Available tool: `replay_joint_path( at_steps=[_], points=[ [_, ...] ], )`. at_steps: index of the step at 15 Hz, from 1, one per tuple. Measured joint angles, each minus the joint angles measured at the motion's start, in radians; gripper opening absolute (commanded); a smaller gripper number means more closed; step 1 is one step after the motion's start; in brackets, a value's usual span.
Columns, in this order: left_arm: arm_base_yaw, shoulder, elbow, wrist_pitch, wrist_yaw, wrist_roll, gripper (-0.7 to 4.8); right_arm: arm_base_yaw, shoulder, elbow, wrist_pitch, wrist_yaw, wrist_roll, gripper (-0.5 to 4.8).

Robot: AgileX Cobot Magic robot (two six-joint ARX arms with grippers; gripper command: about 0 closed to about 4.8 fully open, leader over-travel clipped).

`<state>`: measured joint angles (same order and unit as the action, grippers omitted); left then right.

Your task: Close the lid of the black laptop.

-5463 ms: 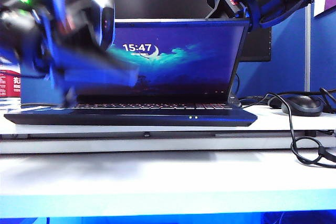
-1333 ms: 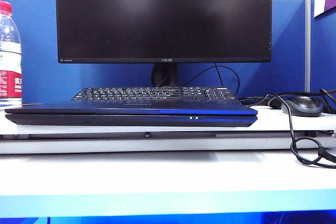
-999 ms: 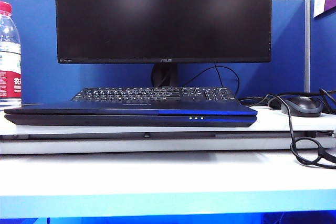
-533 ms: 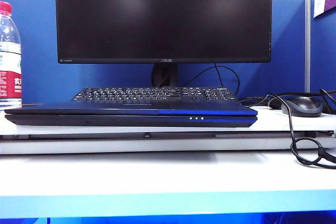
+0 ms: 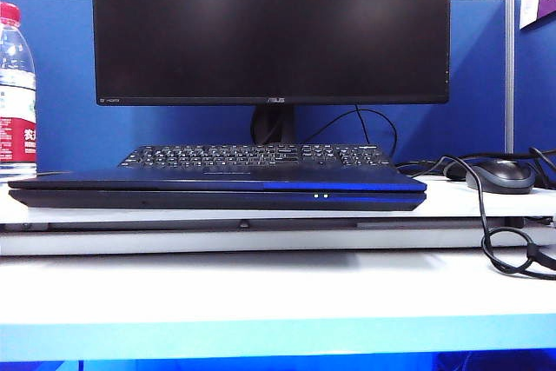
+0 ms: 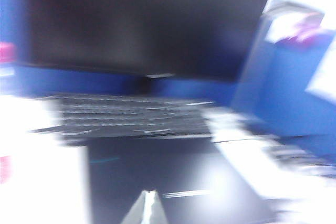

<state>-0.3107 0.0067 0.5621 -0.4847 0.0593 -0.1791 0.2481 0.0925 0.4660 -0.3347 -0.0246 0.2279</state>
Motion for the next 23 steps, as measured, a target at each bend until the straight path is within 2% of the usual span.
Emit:
replay_joint_path(
  at_steps=[2,4,6,8,10,12,16,23],
  points=[
    [0.082,0.0,-0.077,0.009,-0.058,0.051,-0.05,0.0,0.0,0.0,-0.001,-0.001,0.0,-0.01],
    [0.173,0.0,-0.188,0.046,-0.069,0.062,-0.05,0.0,0.0,0.0,-0.002,-0.001,0.0,-0.01],
    [0.237,-0.001,-0.335,0.224,0.002,0.063,-0.05,0.0,0.0,0.0,-0.013,-0.001,0.0,-0.01],
    [0.253,-0.001,-0.416,0.348,0.022,0.062,-0.05,0.0,0.0,0.0,-0.024,-0.001,0.0,-0.01],
    [0.27,-0.001,-0.444,0.418,0.018,0.062,-0.05,0.0,0.0,0.0,-0.024,0.0,0.0,-0.01],
    [0.31,-0.001,-0.477,0.424,0.002,0.063,-0.05,0.0,0.0,0.0,-0.024,-0.001,0.0,-0.01],
    [0.315,-0.001,-0.555,0.478,0.0,0.055,-0.05,0.0,0.0,0.0,-0.024,-0.001,0.0,-0.01],
    [0.322,-0.001,-0.555,0.496,-0.011,0.074,-0.05,0.0,0.0,0.0,-0.024,-0.001,0.0,-0.01]
  ],
)
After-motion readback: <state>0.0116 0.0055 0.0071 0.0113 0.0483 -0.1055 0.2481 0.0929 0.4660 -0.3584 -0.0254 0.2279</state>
